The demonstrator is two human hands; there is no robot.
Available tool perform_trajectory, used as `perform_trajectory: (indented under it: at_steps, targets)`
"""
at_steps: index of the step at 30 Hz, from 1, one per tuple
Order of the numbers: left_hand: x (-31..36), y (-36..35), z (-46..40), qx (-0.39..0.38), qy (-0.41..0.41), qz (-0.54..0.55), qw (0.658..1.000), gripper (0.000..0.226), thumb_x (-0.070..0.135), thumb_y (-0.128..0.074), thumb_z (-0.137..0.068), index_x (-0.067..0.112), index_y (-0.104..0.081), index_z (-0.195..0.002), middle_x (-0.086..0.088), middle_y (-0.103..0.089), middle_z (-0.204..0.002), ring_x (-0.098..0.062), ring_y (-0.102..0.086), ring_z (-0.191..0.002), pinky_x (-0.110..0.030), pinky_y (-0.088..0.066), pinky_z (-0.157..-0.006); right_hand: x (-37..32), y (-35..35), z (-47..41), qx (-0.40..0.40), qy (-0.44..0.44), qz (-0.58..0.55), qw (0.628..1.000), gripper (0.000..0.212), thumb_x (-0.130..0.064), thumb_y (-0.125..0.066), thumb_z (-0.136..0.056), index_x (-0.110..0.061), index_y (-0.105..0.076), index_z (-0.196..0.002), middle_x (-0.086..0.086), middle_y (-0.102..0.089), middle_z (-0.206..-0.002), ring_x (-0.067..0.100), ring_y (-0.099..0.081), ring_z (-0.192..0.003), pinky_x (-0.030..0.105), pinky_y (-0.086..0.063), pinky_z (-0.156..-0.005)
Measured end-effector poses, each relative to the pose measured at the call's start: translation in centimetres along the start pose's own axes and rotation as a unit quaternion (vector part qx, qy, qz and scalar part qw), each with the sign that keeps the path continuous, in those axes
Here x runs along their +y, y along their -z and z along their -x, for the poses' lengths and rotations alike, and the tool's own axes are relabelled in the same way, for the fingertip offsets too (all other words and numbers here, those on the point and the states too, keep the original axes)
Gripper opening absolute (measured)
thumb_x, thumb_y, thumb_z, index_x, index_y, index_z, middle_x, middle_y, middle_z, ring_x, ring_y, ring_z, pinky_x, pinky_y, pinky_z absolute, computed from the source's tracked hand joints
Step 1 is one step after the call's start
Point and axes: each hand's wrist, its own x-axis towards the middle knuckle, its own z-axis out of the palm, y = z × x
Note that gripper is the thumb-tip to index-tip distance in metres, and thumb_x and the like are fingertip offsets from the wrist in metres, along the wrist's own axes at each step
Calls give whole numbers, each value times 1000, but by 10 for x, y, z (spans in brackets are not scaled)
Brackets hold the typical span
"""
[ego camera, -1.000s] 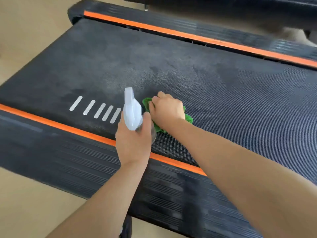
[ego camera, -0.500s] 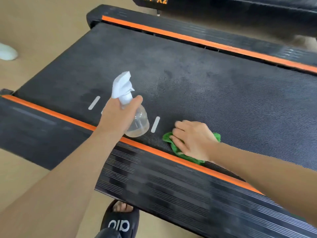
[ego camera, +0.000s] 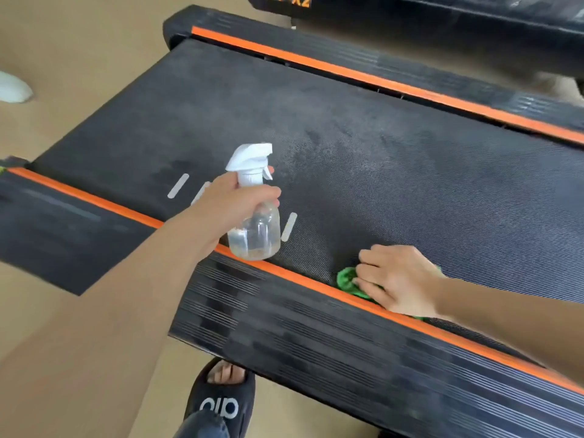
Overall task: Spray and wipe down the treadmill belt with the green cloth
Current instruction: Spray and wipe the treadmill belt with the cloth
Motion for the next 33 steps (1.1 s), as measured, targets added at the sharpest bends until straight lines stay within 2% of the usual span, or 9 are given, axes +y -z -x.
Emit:
perform_trajectory:
  at_steps: [5,9,13,17,20,24,26,29,33]
  targets:
    - [2,-2,3,-31,32,-3,999,23,45,-72,-95,30,-73,-112,4,-83,-96,-15,-77,-97,-36,-57,-95,-21,-27,-84,81,-24,18,996,30,-30,-51,-101,-16,-62,-77,1,-56,-78,24,-53,-66,33,-44,-54]
    - [3,6,1,-15,60,-3,998,29,54,-70,-94,29,-74,-109,0,-83,-91,-14,-75,-75,-33,-60,-75,-43,-49,-150,108,-81,-20,991,37,-34,-43,-99,-15,-70,-81,0,-63,-83,26,-56,-68,37,-49,-55]
    - [7,10,6,-36,71,-10,997,32,54,-68,-95,28,-72,-112,-6,-82,-98,-19,-73,-76,-42,-62,-78,-34,-35,-104,57,-15,-14,998,31,-35,-48,-100,-19,-64,-78,-3,-58,-82,24,-58,-75,34,-46,-60]
    - [12,5,12,-78,83,-21,993,41,52,-64,-99,15,-71,-116,-14,-81,-91,-21,-69,-65,-30,-57,-64,-11,-12,-24,-3,-25,19,999,31,-36,-45,-104,-22,-57,-78,-5,-53,-82,21,-55,-76,35,-42,-56]
    - [17,5,17,-102,80,-45,990,40,48,-65,-100,13,-70,-117,-10,-82,-88,-27,-69,-75,-34,-58,-70,-11,-10,15,31,-170,40,984,35,-39,-40,-103,-22,-56,-78,-5,-51,-81,22,-57,-74,32,-41,-51]
    - [14,7,20,-113,75,-80,987,34,44,-68,-99,16,-70,-119,-3,-83,-94,-36,-77,-96,-41,-60,-89,-12,-20,18,93,-402,63,909,31,-36,-47,-102,-18,-58,-79,-2,-52,-81,27,-60,-76,28,-33,-48]
    - [12,7,22,-121,80,-82,986,31,42,-71,-98,19,-71,-119,1,-83,-98,-26,-78,-104,-43,-60,-100,-11,-19,16,88,-433,59,895,30,-34,-50,-102,-17,-59,-79,-2,-52,-81,29,-59,-77,28,-32,-50]
    - [13,7,25,-154,108,-79,979,38,41,-78,-93,17,-71,-121,3,-83,-101,-12,-79,-96,-30,-64,-86,-12,-18,12,97,-456,47,883,29,-34,-51,-101,-16,-57,-79,-1,-52,-82,30,-59,-76,29,-32,-51]
    - [11,2,25,-181,136,-82,971,42,45,-83,-87,12,-74,-110,-5,-81,-96,-21,-72,-87,-36,-59,-89,-2,-16,2,123,-545,-8,829,34,-42,-41,-103,-19,-57,-84,-3,-52,-89,30,-56,-78,36,-42,-60]
